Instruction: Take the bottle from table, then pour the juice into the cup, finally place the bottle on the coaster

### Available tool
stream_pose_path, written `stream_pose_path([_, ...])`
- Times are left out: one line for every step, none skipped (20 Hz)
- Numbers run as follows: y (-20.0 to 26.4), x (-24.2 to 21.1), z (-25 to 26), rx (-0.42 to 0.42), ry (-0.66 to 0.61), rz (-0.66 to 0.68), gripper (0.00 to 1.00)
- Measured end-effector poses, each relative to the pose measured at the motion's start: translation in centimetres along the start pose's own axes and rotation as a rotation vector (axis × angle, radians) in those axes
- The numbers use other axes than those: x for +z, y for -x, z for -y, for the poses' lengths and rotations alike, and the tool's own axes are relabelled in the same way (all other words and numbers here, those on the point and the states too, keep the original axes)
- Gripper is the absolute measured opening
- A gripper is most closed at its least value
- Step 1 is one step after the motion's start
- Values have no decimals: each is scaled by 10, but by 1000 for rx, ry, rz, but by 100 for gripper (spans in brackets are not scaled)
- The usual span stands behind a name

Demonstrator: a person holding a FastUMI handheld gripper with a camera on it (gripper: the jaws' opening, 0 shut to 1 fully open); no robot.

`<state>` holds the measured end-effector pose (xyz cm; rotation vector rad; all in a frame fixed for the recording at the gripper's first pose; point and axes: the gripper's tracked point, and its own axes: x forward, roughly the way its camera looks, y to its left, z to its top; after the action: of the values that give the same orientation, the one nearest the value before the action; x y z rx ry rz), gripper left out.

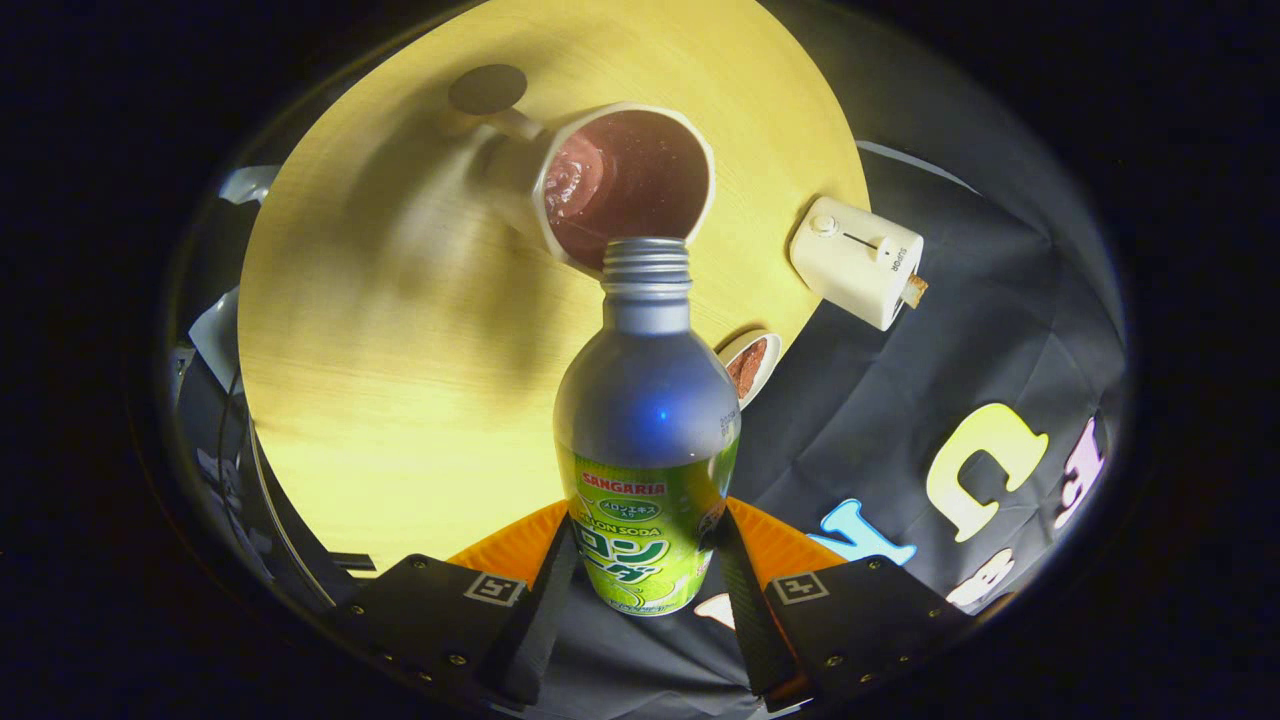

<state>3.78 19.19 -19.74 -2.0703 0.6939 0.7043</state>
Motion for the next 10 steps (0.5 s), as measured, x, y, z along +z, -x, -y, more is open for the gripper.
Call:
stream_pose_path([-1, 0, -4, 3, -28, 15, 74])
stream_pose_path([-3, 2, -7, 5, -58, 32, 74])
stream_pose_path([-4, 5, -8, 5, -88, 55, 74])
stream_pose_path([-5, 8, -11, 12, -117, 81, 75])
stream_pose_path([-6, 11, -14, 18, -146, 107, 75])
stream_pose_path([-8, 14, -15, 21, -172, 130, 74])
stream_pose_path([-9, 16, -16, 21, -198, 147, 74])
stream_pose_path([-8, 18, -18, 20, -229, 164, 75])
stream_pose_path([-10, 19, -20, 23, -264, 177, 75])
stream_pose_path([-10, 21, -21, 22, -309, 196, 75])
